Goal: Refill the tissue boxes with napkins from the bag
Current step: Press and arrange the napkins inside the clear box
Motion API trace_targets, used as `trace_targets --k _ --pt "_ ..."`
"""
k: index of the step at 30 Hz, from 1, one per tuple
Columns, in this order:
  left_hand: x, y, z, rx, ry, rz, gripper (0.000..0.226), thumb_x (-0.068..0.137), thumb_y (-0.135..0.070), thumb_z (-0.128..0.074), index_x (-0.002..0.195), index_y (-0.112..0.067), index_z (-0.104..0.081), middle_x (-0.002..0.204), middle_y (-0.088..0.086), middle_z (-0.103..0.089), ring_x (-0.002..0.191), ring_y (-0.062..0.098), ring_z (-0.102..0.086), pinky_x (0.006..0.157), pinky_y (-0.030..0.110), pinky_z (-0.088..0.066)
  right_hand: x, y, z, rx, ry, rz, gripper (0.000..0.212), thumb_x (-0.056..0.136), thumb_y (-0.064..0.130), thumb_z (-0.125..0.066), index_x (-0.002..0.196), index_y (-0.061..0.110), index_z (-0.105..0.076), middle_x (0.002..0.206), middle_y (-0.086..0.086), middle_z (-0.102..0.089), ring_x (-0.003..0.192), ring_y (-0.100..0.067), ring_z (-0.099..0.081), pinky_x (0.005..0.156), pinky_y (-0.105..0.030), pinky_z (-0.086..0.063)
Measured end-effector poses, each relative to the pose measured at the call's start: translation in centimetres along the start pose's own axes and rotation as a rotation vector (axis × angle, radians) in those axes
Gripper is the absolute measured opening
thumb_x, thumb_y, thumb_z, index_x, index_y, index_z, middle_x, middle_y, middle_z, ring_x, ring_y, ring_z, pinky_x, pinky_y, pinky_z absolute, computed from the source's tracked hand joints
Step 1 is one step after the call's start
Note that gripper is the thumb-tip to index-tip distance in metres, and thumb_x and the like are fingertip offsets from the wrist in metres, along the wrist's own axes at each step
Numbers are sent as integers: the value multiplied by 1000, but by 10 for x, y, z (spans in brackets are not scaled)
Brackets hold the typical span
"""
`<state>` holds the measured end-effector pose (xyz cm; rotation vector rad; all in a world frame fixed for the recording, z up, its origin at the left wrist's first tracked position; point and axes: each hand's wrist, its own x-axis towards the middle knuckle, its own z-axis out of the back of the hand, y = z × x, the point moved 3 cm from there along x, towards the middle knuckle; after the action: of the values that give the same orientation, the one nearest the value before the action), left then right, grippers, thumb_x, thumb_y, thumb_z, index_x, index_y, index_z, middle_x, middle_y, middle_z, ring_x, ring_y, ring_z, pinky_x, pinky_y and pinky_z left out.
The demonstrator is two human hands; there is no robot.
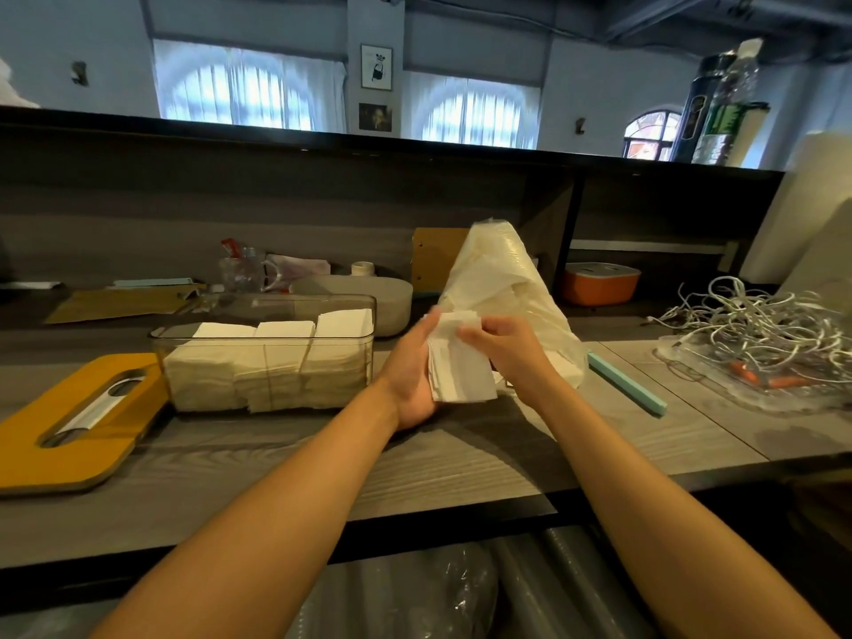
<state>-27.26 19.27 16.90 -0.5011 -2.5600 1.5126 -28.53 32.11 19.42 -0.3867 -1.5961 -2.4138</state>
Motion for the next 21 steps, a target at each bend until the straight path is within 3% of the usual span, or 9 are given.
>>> trace_targets --k 4,8,12,15,18,19,21 --pt "3 4 -4 158 -41 -17 34 103 -21 -48 135 -13 -52 118 12 -67 105 25 -66 80 40 -55 -1 -4 6 -34 -103 -35 33 91 34 -67 91 2 -73 90 -17 -69 79 -26 -63 70 -30 -46" --pt "6 8 -5 192 -75 -19 33 105 -17 -44 137 -11 -50 110 10 -68 97 22 -66 77 40 -55 -2 -9 4 -35 -64 -101 34 93 38 -63 92 6 -72 89 -11 -69 84 -24 -63 72 -31 -50" --pt "10 2 6 -134 -74 -31 41 106 -27 -37 140 -8 -50 114 17 -69 101 31 -67 84 49 -52 3 -17 21 13 -245 -154 32 98 36 -55 83 14 -73 81 -5 -69 77 -20 -62 70 -33 -51" --pt "10 -4 11 -351 -2 -75 48 104 -34 -37 141 -6 -51 127 22 -64 113 35 -63 94 52 -49 5 -28 44 -228 -311 -140 41 97 35 -55 73 7 -72 76 -9 -71 71 -23 -64 71 -36 -50" --pt "12 -5 9 -405 56 -106 49 101 -38 -40 138 -9 -54 129 20 -64 113 33 -65 98 52 -48 5 -32 55 -442 -160 -78 47 96 45 -55 72 7 -69 65 -5 -62 62 -17 -54 65 -33 -42" --pt "13 -5 8 -411 63 -110 50 101 -40 -40 137 -9 -55 126 19 -66 109 32 -67 101 53 -47 7 -36 55 -481 -67 -71 42 95 50 -55 81 14 -72 76 0 -66 73 -12 -57 73 -31 -44" --pt "14 -4 9 -404 66 -102 53 100 -45 -40 136 -9 -56 121 19 -67 103 32 -68 108 56 -41 8 -45 49 -512 135 -96 45 94 58 -49 121 27 -67 118 8 -64 109 -10 -55 96 -32 -41"
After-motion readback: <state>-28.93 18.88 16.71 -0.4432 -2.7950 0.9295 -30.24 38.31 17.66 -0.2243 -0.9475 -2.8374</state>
